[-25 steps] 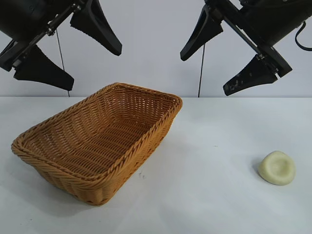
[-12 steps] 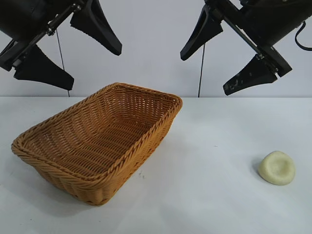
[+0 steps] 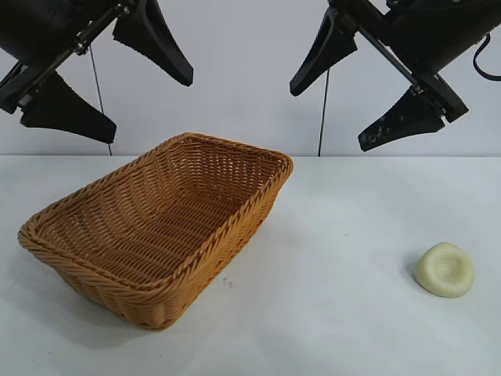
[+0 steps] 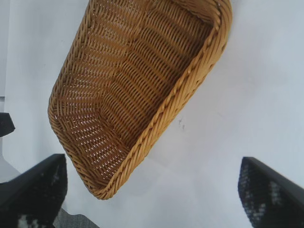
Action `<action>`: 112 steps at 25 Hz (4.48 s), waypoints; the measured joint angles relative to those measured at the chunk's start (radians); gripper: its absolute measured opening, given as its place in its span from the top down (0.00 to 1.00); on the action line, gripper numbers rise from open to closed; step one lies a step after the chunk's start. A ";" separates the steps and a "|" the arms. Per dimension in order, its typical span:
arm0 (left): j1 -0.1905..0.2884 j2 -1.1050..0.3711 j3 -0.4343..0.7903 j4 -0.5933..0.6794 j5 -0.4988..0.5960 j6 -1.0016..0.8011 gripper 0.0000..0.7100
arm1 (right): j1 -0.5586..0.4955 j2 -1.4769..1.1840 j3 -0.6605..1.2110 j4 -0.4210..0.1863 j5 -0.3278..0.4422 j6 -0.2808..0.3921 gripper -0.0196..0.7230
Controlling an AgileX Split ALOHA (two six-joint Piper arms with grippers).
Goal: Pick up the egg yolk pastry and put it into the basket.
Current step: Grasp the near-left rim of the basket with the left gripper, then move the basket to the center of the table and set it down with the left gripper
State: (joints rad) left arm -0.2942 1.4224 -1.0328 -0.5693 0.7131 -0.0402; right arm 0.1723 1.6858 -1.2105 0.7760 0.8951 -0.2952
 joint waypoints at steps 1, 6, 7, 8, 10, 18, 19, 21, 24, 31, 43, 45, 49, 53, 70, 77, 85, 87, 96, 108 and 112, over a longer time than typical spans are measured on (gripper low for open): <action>-0.012 -0.019 0.021 0.032 0.004 -0.059 0.02 | 0.000 0.000 0.000 0.000 0.000 0.000 0.04; -0.081 -0.056 0.091 0.197 0.029 -0.368 0.02 | 0.000 0.000 0.000 0.000 0.000 0.000 0.04; -0.094 -0.058 0.102 0.232 0.027 -0.451 0.02 | 0.000 0.000 0.000 0.000 0.000 0.000 0.04; -0.109 -0.058 0.115 0.261 0.021 -0.538 0.02 | 0.000 0.000 0.000 0.000 0.000 0.000 0.04; -0.130 -0.058 0.142 0.305 0.010 -0.699 0.02 | 0.000 0.000 0.000 0.000 0.000 0.000 0.04; -0.139 -0.050 0.228 0.405 -0.058 -1.105 0.02 | 0.000 0.000 0.000 -0.001 0.000 0.000 0.04; -0.139 -0.039 0.228 0.406 -0.085 -1.115 0.02 | 0.000 0.000 0.000 0.000 0.000 0.000 0.04; -0.139 -0.011 0.228 0.406 -0.118 -1.130 0.02 | 0.000 0.000 0.000 0.000 0.000 0.000 0.04; -0.139 0.049 0.228 0.406 -0.135 -1.147 0.02 | 0.000 0.000 0.000 0.000 0.000 0.000 0.04; -0.139 0.223 0.228 0.402 -0.279 -1.170 0.02 | 0.000 0.000 0.000 0.000 0.000 0.000 0.04; -0.139 0.388 0.228 0.377 -0.376 -1.184 0.07 | 0.000 0.000 0.000 0.000 0.010 0.000 0.04; -0.139 0.388 0.228 0.375 -0.377 -1.184 0.24 | 0.000 0.000 0.000 0.001 0.012 0.000 0.04; -0.139 0.388 0.227 0.375 -0.379 -1.184 0.77 | 0.000 0.000 0.000 0.002 0.015 0.000 0.04; -0.135 0.389 0.196 0.371 -0.342 -1.181 0.88 | 0.000 0.000 0.000 0.002 0.016 0.000 0.04; 0.079 0.525 -0.270 0.174 0.154 -0.229 0.88 | 0.000 0.000 0.000 0.002 0.021 0.000 0.04; 0.019 0.604 -0.372 0.176 0.237 -0.073 0.88 | 0.000 0.000 0.000 0.001 0.023 0.000 0.04; 0.012 0.639 -0.368 0.173 0.192 -0.065 0.88 | 0.000 0.000 0.000 0.001 0.024 0.000 0.04; 0.012 0.663 -0.368 0.169 0.188 -0.065 0.88 | 0.000 0.000 0.000 0.001 0.024 0.000 0.04; 0.012 0.723 -0.365 0.170 0.148 -0.020 0.84 | 0.000 0.000 0.000 0.001 0.024 0.000 0.04; 0.012 0.689 -0.424 0.158 0.227 -0.020 0.04 | 0.000 0.000 0.000 0.001 0.024 0.000 0.04; 0.012 0.622 -0.527 0.195 0.295 -0.026 0.03 | 0.000 0.000 0.000 0.002 0.024 0.000 0.04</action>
State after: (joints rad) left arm -0.2824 2.0444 -1.5596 -0.3747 1.0082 -0.0660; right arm 0.1723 1.6858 -1.2105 0.7779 0.9188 -0.2952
